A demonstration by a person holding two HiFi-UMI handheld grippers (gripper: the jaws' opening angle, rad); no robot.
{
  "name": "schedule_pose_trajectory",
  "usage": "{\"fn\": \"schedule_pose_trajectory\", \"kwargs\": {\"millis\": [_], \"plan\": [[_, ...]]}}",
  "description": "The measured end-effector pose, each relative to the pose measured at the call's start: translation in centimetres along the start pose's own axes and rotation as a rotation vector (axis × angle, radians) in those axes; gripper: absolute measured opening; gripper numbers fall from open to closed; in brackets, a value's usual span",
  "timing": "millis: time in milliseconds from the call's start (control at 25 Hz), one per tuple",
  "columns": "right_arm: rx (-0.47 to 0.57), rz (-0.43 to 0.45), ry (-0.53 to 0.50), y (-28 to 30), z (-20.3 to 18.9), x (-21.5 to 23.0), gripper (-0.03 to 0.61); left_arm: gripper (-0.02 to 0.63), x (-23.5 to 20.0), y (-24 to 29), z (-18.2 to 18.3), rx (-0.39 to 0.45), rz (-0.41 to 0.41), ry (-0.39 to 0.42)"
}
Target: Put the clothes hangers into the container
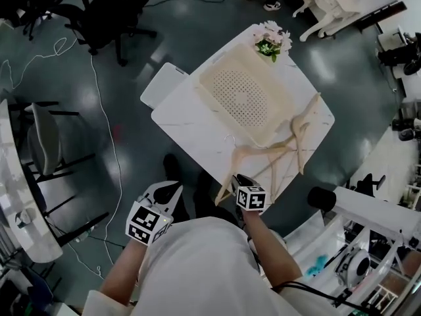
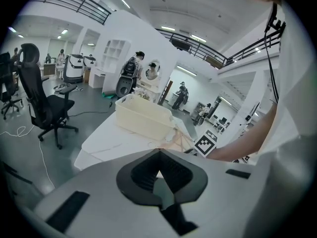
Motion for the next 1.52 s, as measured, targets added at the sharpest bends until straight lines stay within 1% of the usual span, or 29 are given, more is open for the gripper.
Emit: {"fn": "schedule_pose_trajectory", "kwargs": {"millis": [280, 400, 560, 680, 760, 840, 920, 1120, 1240, 1360, 1520], "plan": [[-0.051, -0.078, 0.082, 3.6, -0.1, 1.3, 0.140, 0.008, -2.0, -0.1, -0.5, -0.038, 0.006, -0.013], [-0.081, -0.170, 0.105, 4.4, -0.1, 2.3, 0.141, 0.008, -2.9, -0.3, -0.6, -0.049, 0.010, -0.022], [-0.100, -0.290, 0.099, 5.1, -0.1, 2.7, 0.135, 0.008, -4.5, -0.6, -0.3, -0.054, 0.024, -0.030], [-0.087, -0.333, 0.128, 5.3, -0.1, 2.3, 0.116, 0.008, -5.6, -0.8, -0.2, -0.058, 0.034, -0.036], [-0.082, -0.335, 0.157, 5.3, -0.1, 2.2, 0.102, 0.008, -6.0, -0.7, -0.1, -0.061, 0.035, -0.035], [-0.081, -0.323, 0.161, 5.3, -0.1, 2.1, 0.089, 0.008, -6.1, -0.6, 0.1, -0.063, 0.031, -0.030], [-0.077, -0.300, 0.143, 4.8, -0.2, 2.0, 0.089, 0.008, -5.8, -0.4, 0.4, -0.066, 0.022, -0.021], [-0.031, -0.215, 0.157, 2.4, -0.3, 2.1, 0.087, 0.008, -4.8, 0.1, 0.6, -0.072, 0.001, 0.010], [-0.012, -0.166, 0.138, 1.0, -0.7, 2.2, 0.087, 0.008, -3.8, 0.6, 0.8, -0.073, -0.012, 0.025], [0.002, -0.141, 0.121, -0.6, -1.5, 2.2, 0.087, 0.008, -2.8, 0.9, 0.7, -0.078, -0.028, 0.043], [0.038, -0.117, 0.138, -3.0, -2.4, 2.1, 0.087, 0.008, -1.6, 1.0, 0.7, -0.084, -0.045, 0.067]]}}
Point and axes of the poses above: the fingertips, and each gripper's own axes: y forward along the fingers, x to its right, z out of its top, the point moved 2 cm from there along -y, backward along the fingers, and after that the axes turned 6 degrees about -x, right-handed, at the moved point
